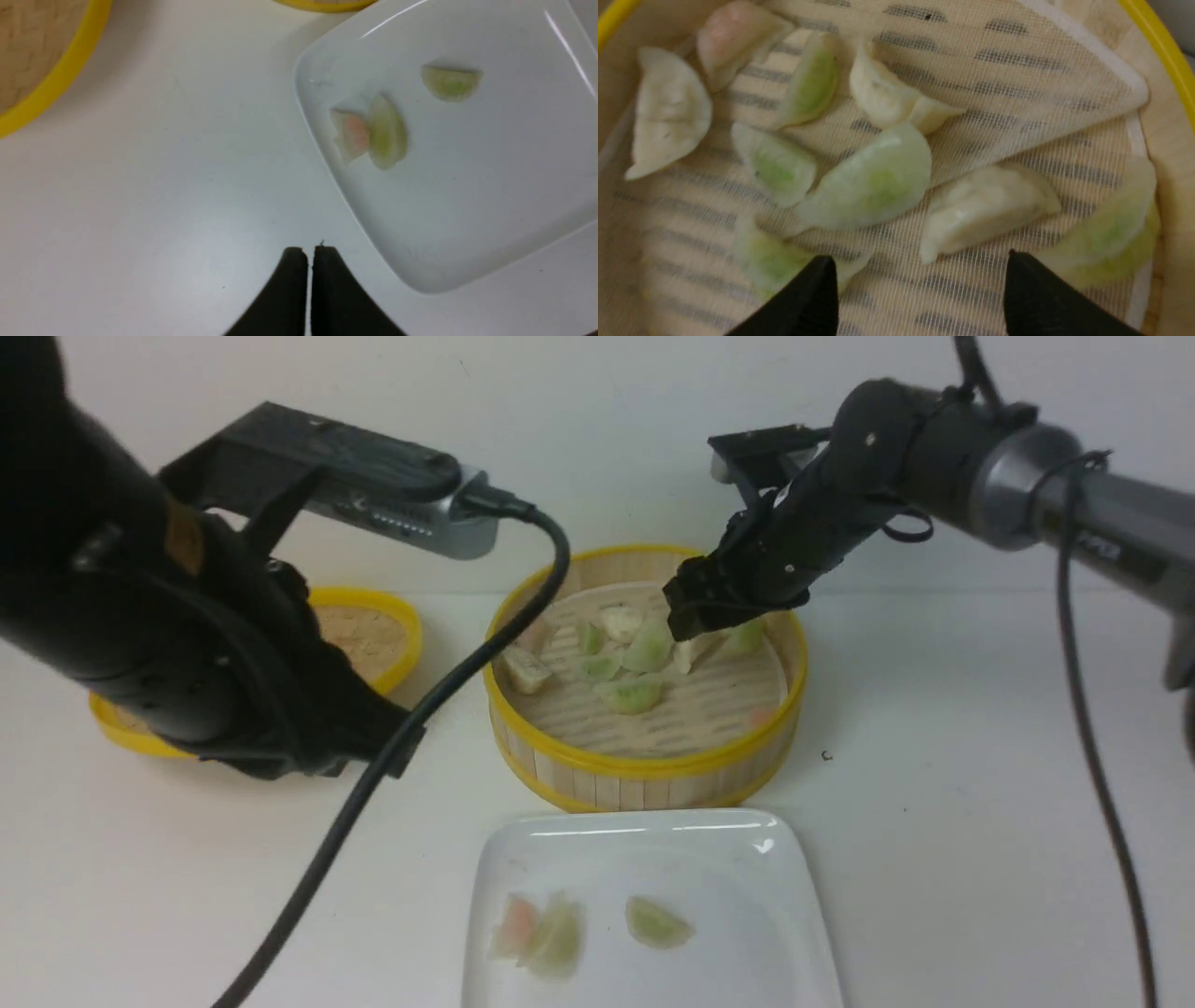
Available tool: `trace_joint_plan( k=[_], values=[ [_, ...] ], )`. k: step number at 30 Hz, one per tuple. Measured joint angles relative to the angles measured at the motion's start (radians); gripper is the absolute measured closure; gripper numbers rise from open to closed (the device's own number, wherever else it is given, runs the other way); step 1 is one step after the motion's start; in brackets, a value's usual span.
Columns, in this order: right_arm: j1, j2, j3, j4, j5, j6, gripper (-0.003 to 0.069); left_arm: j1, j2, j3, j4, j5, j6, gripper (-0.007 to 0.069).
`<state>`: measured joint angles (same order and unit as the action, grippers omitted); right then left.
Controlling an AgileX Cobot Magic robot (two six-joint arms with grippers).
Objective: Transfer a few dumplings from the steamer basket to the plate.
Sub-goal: Use the right arm to grab a dumpling from inside the steamer, then use the right arm to put the dumpling into the plate
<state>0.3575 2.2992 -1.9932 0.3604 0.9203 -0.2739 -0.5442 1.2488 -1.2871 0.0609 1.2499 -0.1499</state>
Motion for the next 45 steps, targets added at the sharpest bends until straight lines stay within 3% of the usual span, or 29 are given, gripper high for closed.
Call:
trace_joint_plan(
  k=[10,14,19,27,32,36,45],
  values=[
    [0.001,0.119,-0.091,-0.075,-0.045,0.044,0.02,0.0,-0.058,0.008,0.089,0.002,-0.029,0.0631],
    [0.004,0.127,-0.095,-0.102,-0.048,0.051,0.0252,0.0,-0.059,0.008,0.091,0.002,-0.03,0.0631],
    [0.004,0.13,-0.11,-0.107,-0.028,0.053,0.0257,0.0,-0.059,0.008,0.105,0.002,-0.03,0.0631],
    [0.004,0.118,-0.292,-0.124,0.264,0.07,0.0257,0.0,-0.059,0.008,0.117,0.002,-0.03,0.0631],
    [0.004,0.029,-0.325,-0.117,0.316,0.093,0.0258,0.0,-0.059,0.008,0.137,0.002,-0.03,0.0631],
    [0.004,-0.103,-0.205,-0.087,0.316,0.103,0.0258,0.0,-0.059,0.008,0.146,0.002,-0.03,0.0631],
    [0.114,-0.539,0.512,-0.058,0.251,0.047,0.0258,0.0,-0.059,0.008,0.146,0.002,-0.03,0.0631]
  ],
)
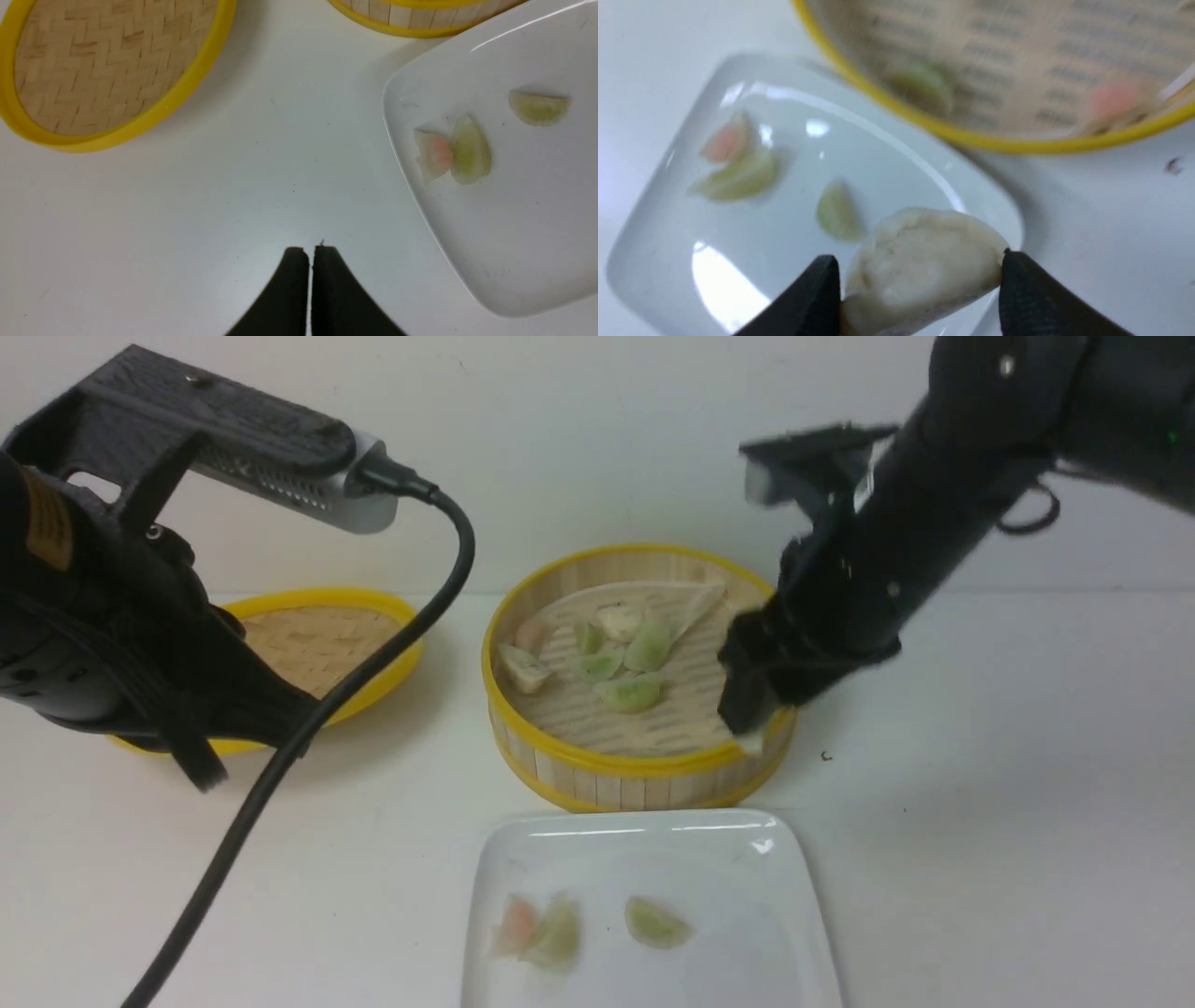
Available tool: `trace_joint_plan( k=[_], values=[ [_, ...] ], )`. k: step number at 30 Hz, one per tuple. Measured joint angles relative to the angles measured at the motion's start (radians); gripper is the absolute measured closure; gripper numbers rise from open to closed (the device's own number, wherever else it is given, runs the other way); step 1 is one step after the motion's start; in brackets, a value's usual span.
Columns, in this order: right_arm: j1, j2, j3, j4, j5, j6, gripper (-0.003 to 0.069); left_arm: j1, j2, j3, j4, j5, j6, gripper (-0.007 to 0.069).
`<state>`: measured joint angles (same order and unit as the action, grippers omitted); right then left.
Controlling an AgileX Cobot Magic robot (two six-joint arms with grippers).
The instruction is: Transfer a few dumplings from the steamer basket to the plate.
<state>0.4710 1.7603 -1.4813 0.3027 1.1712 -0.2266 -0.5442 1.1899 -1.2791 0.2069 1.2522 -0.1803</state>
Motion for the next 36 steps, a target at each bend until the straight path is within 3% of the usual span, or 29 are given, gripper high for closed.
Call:
trace_joint_plan(
  k=[5,9,17,25,31,36],
  values=[
    [0.068,-0.023,0.277,0.013,-0.212,-0.005,0.0259,0.0,0.0,0.0,0.0,0.0,0.0,0.0631],
    [0.078,0.034,0.333,0.041,-0.298,-0.005,0.0259,0.0,0.0,0.0,-0.001,0.0,0.0,0.0631],
    [0.078,0.083,0.333,0.077,-0.32,-0.005,0.0259,0.0,0.0,0.001,-0.007,0.0,0.0,0.0631],
    [0.078,-0.008,0.309,0.069,-0.252,0.063,0.0174,0.0,0.0,0.001,-0.008,0.0,0.0,0.0631],
    [0.078,-0.213,0.309,-0.024,-0.214,0.152,0.0311,0.0,0.0,0.001,-0.008,0.0,-0.004,0.0631],
    [0.078,-0.575,0.342,-0.12,-0.256,0.237,0.0549,0.0,0.0,0.001,-0.027,0.0,-0.007,0.0631]
  ],
)
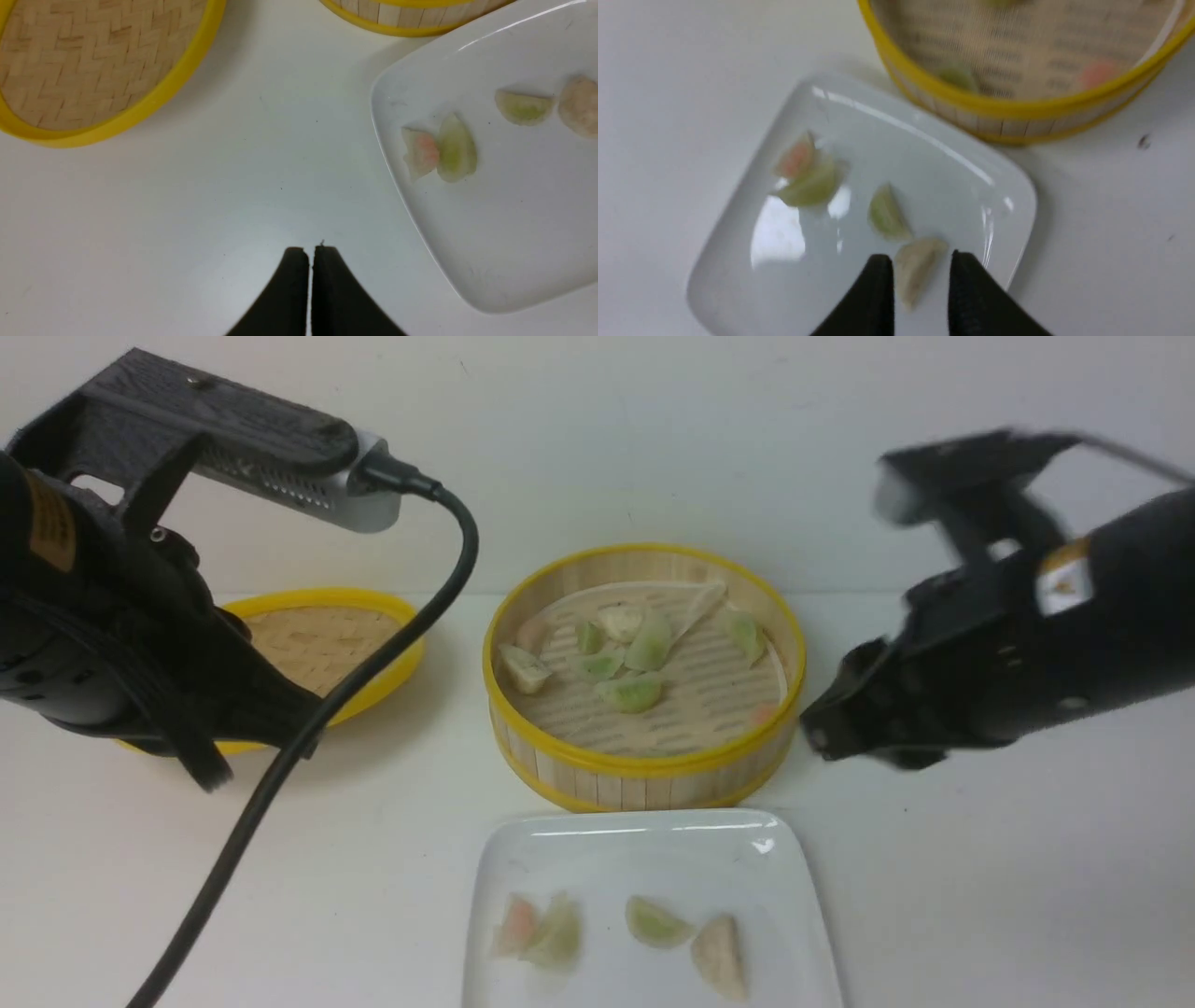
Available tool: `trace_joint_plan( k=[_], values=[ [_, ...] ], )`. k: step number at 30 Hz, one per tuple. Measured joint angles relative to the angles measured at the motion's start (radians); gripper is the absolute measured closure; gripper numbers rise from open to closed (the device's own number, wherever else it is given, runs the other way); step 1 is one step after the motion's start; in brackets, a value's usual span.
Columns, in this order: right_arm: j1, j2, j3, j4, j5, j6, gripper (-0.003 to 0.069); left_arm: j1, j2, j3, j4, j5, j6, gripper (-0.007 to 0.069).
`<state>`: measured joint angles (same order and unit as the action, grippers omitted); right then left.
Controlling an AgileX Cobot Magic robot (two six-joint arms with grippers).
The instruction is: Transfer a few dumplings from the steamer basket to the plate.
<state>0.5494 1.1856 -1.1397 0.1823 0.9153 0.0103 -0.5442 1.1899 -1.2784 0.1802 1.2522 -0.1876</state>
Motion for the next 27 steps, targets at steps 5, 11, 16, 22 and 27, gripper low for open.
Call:
trace_joint_plan(
  k=[5,11,16,22,27],
  values=[
    [0.0,-0.373,0.154,-0.108,-0.154,0.073,0.0662,0.0,0.0,0.0,-0.005,0.0,0.0,0.0631],
    [0.0,-0.92,0.435,-0.311,-0.337,0.225,0.0671,0.0,0.0,0.0,-0.008,0.0,0.0,0.0631],
    [0.0,-1.201,0.577,-0.477,-0.322,0.41,0.0671,0.0,0.0,0.0,-0.019,0.0,0.0,0.0631],
    [0.002,-1.205,0.606,-0.486,-0.295,0.417,0.0671,-0.001,-0.002,0.001,-0.041,0.0,0.0,0.0631],
    [0.005,-1.205,0.606,-0.487,-0.321,0.417,0.0671,-0.002,-0.033,0.012,-0.058,0.0,0.0,0.0631]
  ],
)
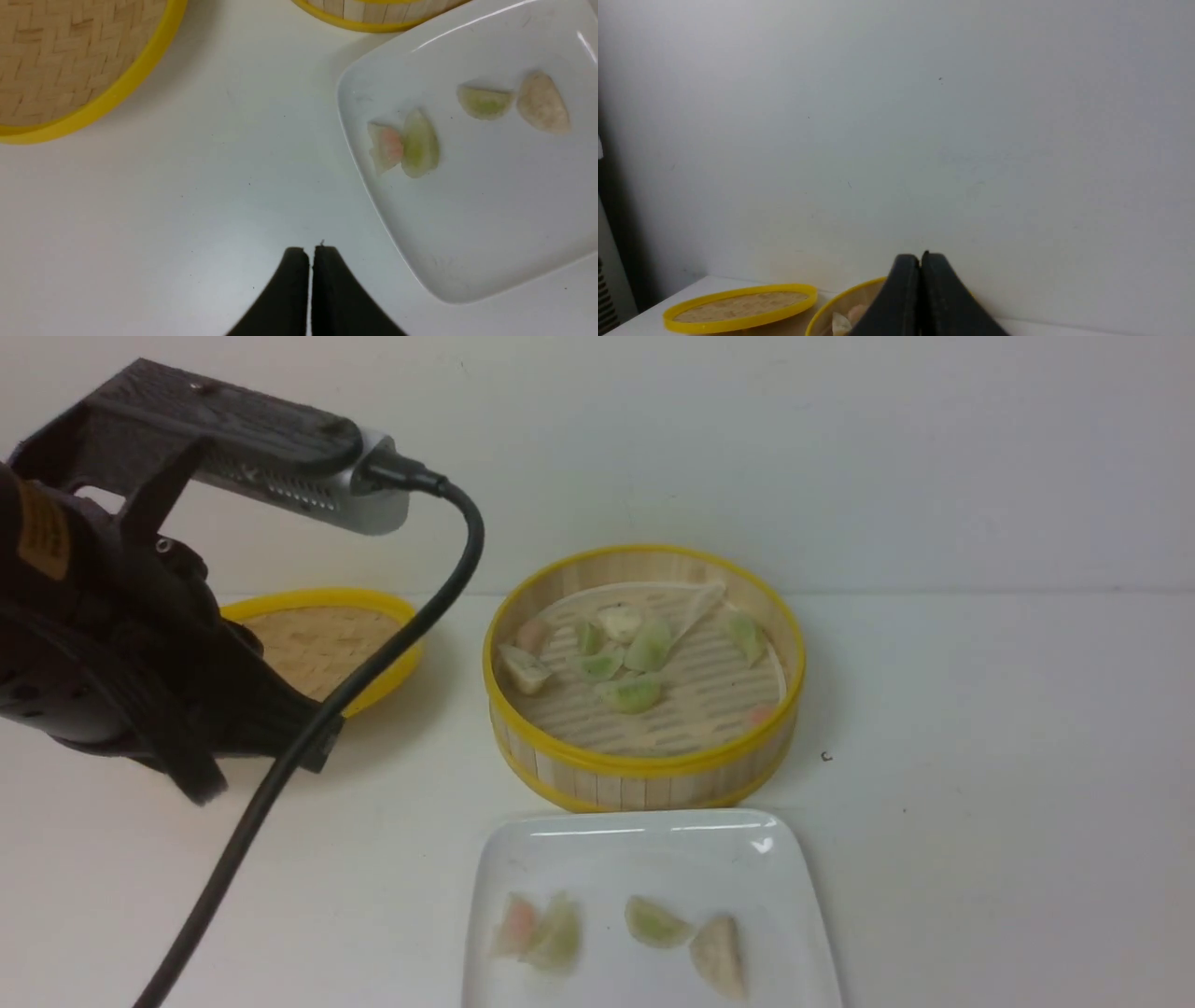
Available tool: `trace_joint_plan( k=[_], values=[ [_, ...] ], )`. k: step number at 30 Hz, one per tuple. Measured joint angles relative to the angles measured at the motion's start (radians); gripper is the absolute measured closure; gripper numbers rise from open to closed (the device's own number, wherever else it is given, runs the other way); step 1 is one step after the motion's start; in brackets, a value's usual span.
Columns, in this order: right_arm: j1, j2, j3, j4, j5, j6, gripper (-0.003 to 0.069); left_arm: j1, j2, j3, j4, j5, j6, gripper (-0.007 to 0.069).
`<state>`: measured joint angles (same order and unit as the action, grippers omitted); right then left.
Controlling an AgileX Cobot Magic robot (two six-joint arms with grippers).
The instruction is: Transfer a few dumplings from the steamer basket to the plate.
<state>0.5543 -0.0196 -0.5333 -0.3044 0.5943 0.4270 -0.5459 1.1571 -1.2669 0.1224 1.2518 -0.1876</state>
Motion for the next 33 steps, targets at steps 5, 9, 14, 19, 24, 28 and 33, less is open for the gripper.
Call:
trace_joint_plan(
  k=[5,9,14,19,24,28,33],
  values=[
    [0.001,0.0,0.0,-0.001,0.003,0.0,0.0671,0.0,-0.185,0.116,-0.003,-0.108,-0.002,0.0631],
    [0.001,0.0,0.0,-0.001,0.004,0.0,0.0671,0.0,-0.413,0.306,0.005,-0.318,-0.01,0.0631],
    [0.001,0.0,0.0,-0.001,0.004,-0.001,0.0671,0.0,-0.696,0.577,0.022,-0.589,-0.03,0.0631],
    [0.002,0.0,0.0,-0.001,0.004,-0.001,0.0671,0.0,-0.88,0.759,0.022,-0.758,-0.089,0.0631],
    [0.002,0.0,0.0,-0.001,0.004,-0.001,0.0671,0.0,-0.973,0.85,0.024,-0.814,-0.103,0.0631],
    [0.002,0.0,0.0,-0.001,0.005,-0.001,0.0671,0.0,-0.998,0.878,0.03,-0.809,-0.104,0.0631],
    [0.002,0.0,0.0,-0.001,0.005,-0.005,0.0671,0.0,-0.998,0.878,0.048,-0.809,-0.095,0.0631]
  ],
)
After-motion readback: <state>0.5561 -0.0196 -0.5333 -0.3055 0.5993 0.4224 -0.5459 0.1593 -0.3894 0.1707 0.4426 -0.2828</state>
